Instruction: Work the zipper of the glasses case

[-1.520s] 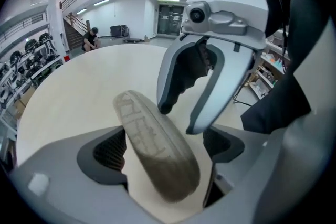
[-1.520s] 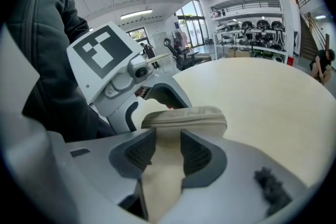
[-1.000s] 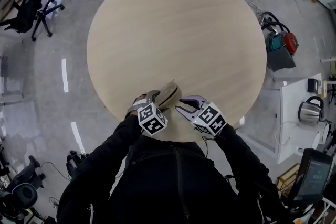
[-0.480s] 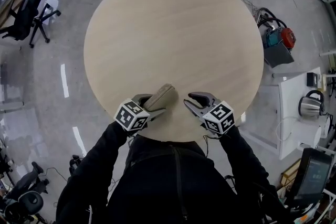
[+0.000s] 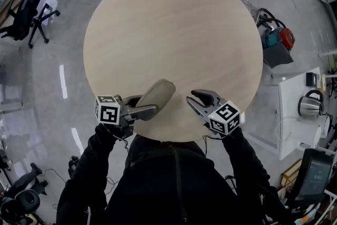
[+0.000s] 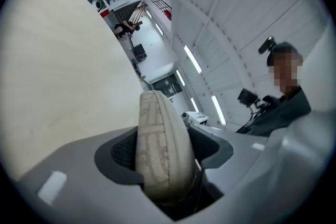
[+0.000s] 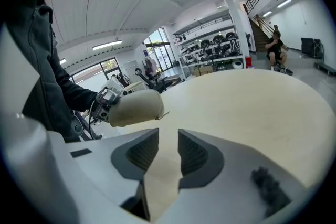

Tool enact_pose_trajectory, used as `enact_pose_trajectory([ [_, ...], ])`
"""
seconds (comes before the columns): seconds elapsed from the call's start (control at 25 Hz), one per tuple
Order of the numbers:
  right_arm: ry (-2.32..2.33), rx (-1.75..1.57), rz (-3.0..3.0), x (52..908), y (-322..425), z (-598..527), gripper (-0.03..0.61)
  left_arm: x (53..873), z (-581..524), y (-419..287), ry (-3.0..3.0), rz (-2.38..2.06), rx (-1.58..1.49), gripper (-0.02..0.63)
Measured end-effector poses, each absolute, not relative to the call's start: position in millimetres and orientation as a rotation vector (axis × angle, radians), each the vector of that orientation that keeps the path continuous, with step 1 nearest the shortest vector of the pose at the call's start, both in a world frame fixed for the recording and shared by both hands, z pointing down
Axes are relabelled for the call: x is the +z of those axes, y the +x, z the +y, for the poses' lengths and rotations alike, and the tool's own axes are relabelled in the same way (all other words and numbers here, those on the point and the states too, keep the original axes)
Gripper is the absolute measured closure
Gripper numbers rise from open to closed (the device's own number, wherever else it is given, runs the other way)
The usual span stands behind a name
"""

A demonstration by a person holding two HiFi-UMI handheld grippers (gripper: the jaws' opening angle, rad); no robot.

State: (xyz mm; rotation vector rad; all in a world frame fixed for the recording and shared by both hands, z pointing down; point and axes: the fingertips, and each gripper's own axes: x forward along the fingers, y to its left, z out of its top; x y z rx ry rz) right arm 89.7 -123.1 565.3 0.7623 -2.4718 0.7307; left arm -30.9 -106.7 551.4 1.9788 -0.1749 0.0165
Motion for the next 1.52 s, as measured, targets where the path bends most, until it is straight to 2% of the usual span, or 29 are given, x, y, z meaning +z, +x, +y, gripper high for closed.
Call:
enact_pose_trajectory([
  [0.24,0.748,0.577,-2.65,482,76,-133,0.463,463,-109,-65,1.903,0.076,-0.386,0.328],
  [0.44,0.597,0.209,-2.819,387,33,-121,0.463,398,-92,-82,1.877,0.296,-0.598,0.328],
  [0.56,0.508,0.192,-2.906,354,17,-105,0.462,378,-90,-84,1.877,0.321,-0.691,0.328],
  [0.68,0.518,0.228,-3.0,329,9,-100,0.449,363,-85,-82,1.898,0.35,-0.729,0.328],
  [0.84,0.554,0.083,-3.039,306,-3,-97,0.394,349,-80,-78,1.912,0.386,-0.734,0.328],
  [1.16,0.556,-0.184,-2.949,300,-6,-77,0.395,341,-64,-71,1.887,0.455,-0.729,0.328],
  [1.4,0.548,-0.193,-2.922,304,9,-67,0.467,345,-53,-60,1.851,0.487,-0.743,0.328],
  [1.48,0.555,-0.198,-2.916,303,13,-64,0.552,345,-52,-58,1.844,0.493,-0.75,0.328],
  [1.52,0.559,-0.192,-2.916,303,14,-62,0.554,344,-51,-58,1.843,0.496,-0.751,0.328],
])
